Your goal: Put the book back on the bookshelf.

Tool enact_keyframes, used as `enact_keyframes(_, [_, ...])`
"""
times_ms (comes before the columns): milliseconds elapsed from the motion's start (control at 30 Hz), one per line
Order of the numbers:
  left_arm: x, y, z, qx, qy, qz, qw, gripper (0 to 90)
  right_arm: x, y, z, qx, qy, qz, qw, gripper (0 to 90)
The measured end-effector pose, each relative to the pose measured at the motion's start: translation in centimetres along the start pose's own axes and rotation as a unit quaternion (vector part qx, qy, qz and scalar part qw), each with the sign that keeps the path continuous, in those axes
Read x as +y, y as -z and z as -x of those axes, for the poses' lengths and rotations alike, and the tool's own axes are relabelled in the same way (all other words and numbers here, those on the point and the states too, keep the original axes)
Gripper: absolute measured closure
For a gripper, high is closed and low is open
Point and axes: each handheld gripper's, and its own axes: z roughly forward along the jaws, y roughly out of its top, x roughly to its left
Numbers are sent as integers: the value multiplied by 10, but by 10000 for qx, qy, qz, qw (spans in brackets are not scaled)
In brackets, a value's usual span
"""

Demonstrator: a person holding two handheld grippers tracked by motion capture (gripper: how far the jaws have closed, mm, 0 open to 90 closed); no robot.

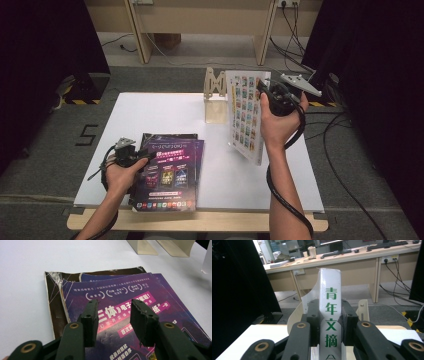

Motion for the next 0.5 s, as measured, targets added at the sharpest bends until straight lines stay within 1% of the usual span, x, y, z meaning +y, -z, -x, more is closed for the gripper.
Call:
enact_keyframes(167, [0, 0, -1, -3, 2, 2, 10000, 575, 2, 0, 4, -51, -60, 30, 10000, 743])
enact_keyframes(300, [0, 0, -1, 4, 12, 10, 10000, 575, 4, -1, 7, -141, -59, 77, 9999, 743])
enact_keyframes(500, [0, 0, -2, 16, 12, 8, 10000, 575, 5, 0, 11, -247, -142, 111, 9995, 743])
